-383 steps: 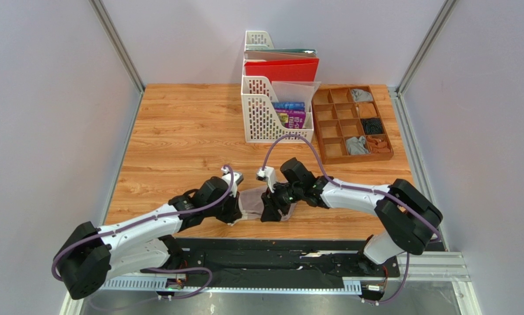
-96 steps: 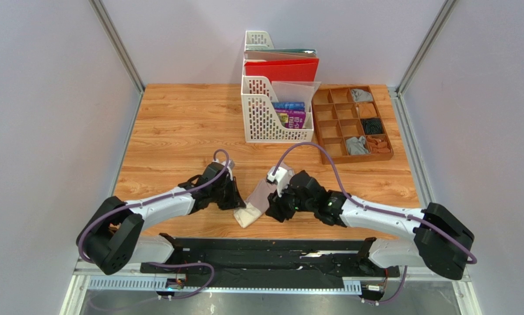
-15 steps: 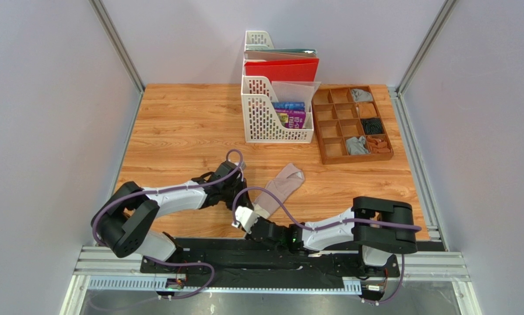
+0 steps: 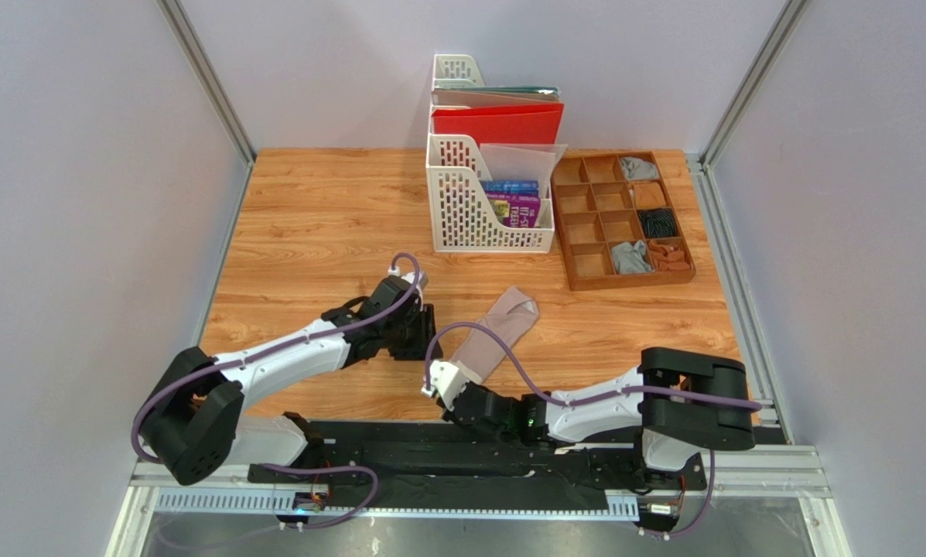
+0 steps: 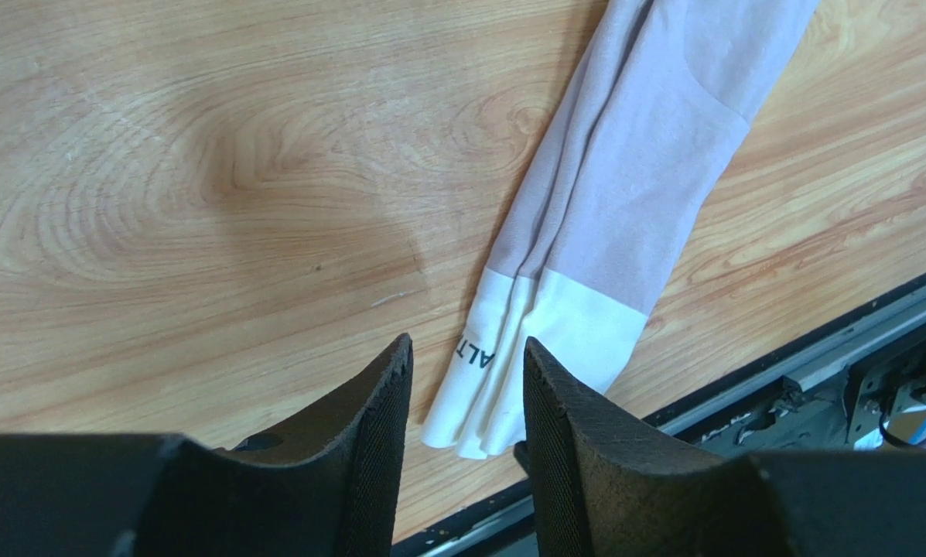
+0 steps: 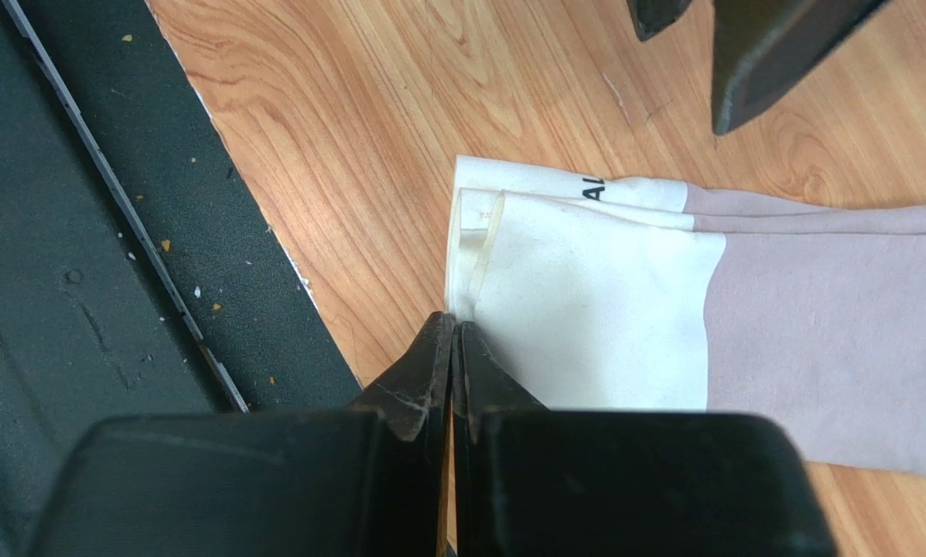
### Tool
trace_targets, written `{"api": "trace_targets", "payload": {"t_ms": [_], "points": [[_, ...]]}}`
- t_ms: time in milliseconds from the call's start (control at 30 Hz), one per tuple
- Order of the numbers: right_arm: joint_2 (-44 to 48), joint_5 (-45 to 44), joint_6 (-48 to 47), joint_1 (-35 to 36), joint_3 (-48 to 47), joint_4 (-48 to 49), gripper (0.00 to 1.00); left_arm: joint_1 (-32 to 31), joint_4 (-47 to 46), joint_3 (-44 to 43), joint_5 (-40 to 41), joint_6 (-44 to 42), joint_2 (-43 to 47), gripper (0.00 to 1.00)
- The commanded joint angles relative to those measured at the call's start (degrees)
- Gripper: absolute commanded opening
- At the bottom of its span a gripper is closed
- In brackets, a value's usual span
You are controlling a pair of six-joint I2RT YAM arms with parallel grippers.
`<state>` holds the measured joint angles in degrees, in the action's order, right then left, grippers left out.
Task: Roll the underwear
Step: Roll the underwear at the center of the board.
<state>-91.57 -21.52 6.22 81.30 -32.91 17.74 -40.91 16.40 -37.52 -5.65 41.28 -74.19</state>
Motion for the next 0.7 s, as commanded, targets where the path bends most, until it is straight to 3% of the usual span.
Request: {"api": "trace_targets", "payload": {"t_ms": [0, 367, 667], "points": [[1.7, 0.7, 2.0, -0.7, 1.6, -1.9, 0.0, -0.3, -0.1, 3.0, -0.9, -2.0, 2.8, 0.46], [1.1, 1.7, 2.0, -1.3, 1.5, -1.7, 0.0, -0.2, -10.3, 10.0, -9.8, 2.8, 4.0, 0.46], [0.5, 2.2, 2.0, -1.7, 1.2, -2.1, 0.0, -0.2, -13.4, 12.0, -10.1, 5.1, 3.4, 0.47]]}}
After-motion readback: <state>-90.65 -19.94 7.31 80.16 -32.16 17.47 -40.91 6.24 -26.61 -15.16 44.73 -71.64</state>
